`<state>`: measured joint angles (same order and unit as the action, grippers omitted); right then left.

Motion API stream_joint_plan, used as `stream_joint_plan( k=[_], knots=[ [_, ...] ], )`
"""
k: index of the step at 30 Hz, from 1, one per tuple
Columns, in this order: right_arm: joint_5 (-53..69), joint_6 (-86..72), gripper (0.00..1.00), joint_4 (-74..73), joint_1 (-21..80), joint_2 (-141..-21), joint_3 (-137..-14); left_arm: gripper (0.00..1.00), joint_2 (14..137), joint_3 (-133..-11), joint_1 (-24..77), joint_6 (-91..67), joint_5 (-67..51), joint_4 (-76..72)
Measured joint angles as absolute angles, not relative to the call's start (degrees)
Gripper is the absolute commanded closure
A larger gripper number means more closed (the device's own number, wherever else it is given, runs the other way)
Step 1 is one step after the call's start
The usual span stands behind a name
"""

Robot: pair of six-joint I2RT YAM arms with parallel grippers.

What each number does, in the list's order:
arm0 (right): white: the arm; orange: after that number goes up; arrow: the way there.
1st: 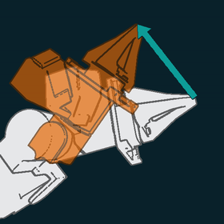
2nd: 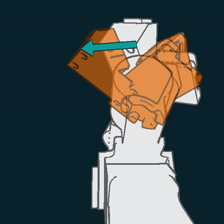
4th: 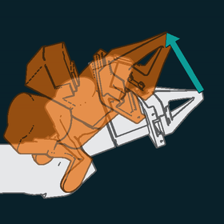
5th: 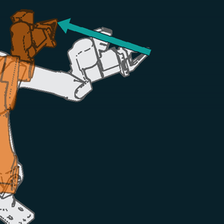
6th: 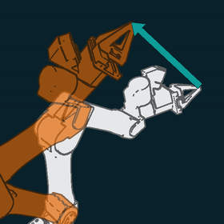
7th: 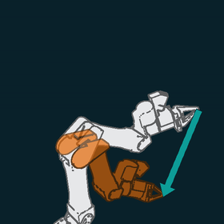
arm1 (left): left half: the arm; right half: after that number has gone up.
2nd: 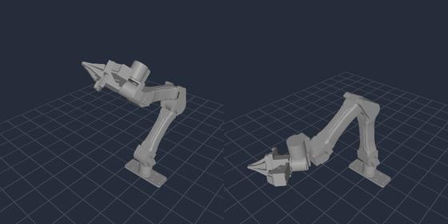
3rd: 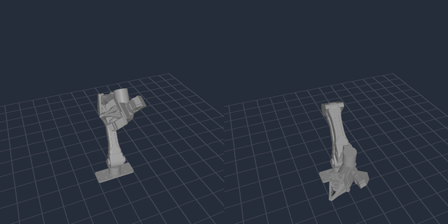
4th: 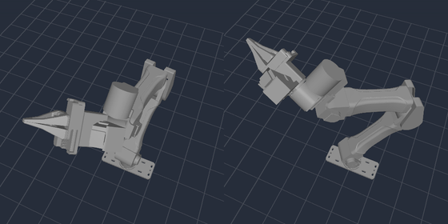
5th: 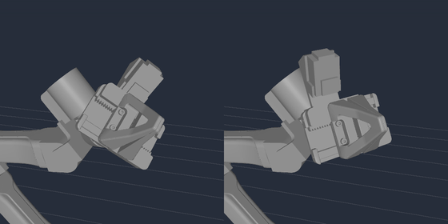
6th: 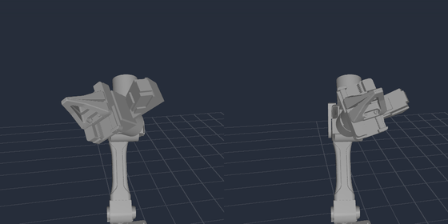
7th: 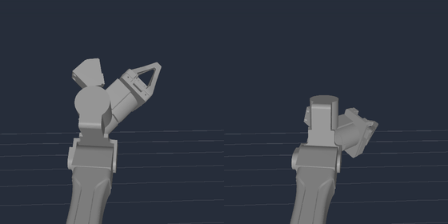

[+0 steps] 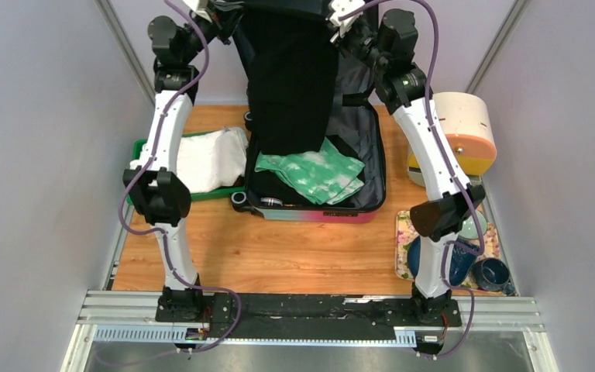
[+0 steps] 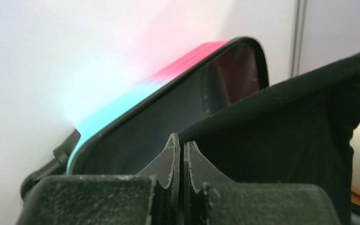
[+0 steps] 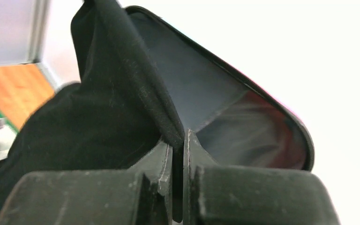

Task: Open, take out, and arrange the luggage

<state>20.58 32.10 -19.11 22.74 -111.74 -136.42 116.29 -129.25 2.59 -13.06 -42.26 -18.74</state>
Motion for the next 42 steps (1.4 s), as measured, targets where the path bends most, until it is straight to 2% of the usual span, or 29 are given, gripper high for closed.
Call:
stream_joint_plan(
  k=[8,12,17,22,26,29,34,38,42],
  knots=[
    [17.65,32.93,1.0,-13.47,19.55,-115.98,-138.65,1.0,118.28,-127.13,7.01,-8.19,-32.8,-21.87],
    [19.44,32.97,1.0,-10.28,19.53,-110.1,-129.38,1.0,114.96,-123.02,7.25,-8.19,-33.34,-24.14],
    [23.94,34.22,1.0,-10.5,19.51,-92.31,-104.6,1.0,96.25,-94.11,7.27,-8.51,-41.91,-26.87],
    [32.49,36.93,1.0,-18.65,19.53,-74.83,-85.23,1.0,72.49,-64.05,7.4,-3.38,-52.16,-22.9],
    [40.14,38.54,1.0,-31.62,19.97,-65.71,-76.66,1.0,58.5,-51.05,7.38,0.6,-58.0,-13.67],
    [44.05,39.77,1.0,-40.53,20.99,-60.58,-72.29,1.0,51.55,-47.86,7.38,4.12,-61.8,-3.4],
    [48.84,42.3,1.0,-50.0,21.52,-56.23,-70.32,1.0,47.29,-47.88,7.38,9.61,-67.72,10.85],
    [50.3,44.29,1.0,-54.24,21.54,-56.73,-70.32,1.0,48.82,-49.1,7.35,12.38,-70.72,17.1],
    [49.45,43.94,1.0,-55.42,21.17,-61.32,-72.82,1.0,54.43,-51.27,7.07,12.56,-70.19,16.97]
  ],
)
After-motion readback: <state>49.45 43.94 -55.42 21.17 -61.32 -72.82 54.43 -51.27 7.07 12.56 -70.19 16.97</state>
